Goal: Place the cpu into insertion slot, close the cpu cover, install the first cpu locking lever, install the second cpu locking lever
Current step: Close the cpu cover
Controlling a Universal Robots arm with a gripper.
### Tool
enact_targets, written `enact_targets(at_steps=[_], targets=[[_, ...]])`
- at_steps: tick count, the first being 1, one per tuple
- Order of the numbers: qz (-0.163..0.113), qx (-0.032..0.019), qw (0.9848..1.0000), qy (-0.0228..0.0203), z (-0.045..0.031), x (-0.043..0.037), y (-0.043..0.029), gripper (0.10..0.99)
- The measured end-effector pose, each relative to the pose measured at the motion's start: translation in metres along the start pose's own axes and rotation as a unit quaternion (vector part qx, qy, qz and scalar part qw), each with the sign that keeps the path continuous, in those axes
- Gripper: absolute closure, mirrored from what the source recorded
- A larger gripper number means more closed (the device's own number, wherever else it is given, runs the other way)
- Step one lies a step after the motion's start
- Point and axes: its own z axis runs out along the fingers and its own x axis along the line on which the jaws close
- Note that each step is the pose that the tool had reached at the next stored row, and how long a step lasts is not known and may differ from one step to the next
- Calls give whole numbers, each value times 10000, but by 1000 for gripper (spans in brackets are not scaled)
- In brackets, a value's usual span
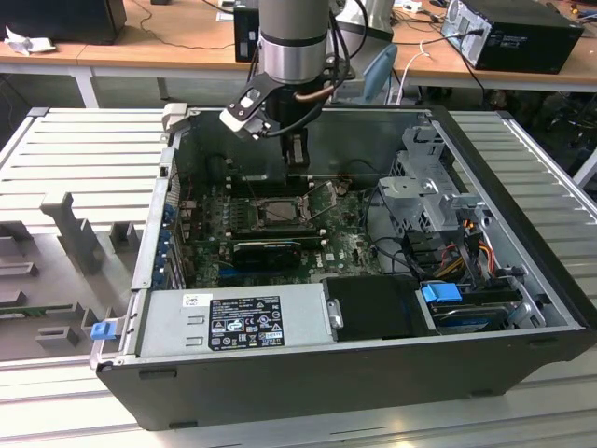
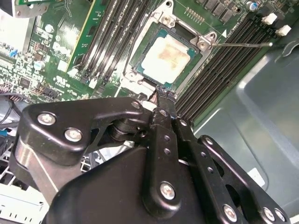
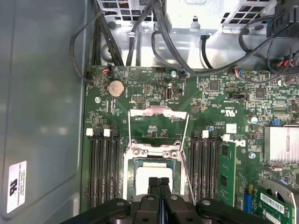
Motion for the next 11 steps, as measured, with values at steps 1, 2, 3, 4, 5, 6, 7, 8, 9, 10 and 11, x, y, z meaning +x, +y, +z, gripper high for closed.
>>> enact_targets(at_steps=[1,2,3,4,5,6,7,8,9,10,11], targets=[[0,0,10000,0,-3,0,8,980],[0,0,10000,0,-6,0,19,980],[0,0,10000,0,-9,0,31,980],[0,0,10000,0,-10,-1,53,980],[0,0,10000,0,-11,-2,65,980],[0,0,10000,-1,-11,-2,75,980],[0,0,10000,-1,-10,-2,86,980],[0,0,10000,0,-9,-2,96,980],[0,0,10000,0,-8,-2,107,980],[0,0,10000,0,-8,-3,116,980],[0,0,10000,0,-7,-3,126,980]])
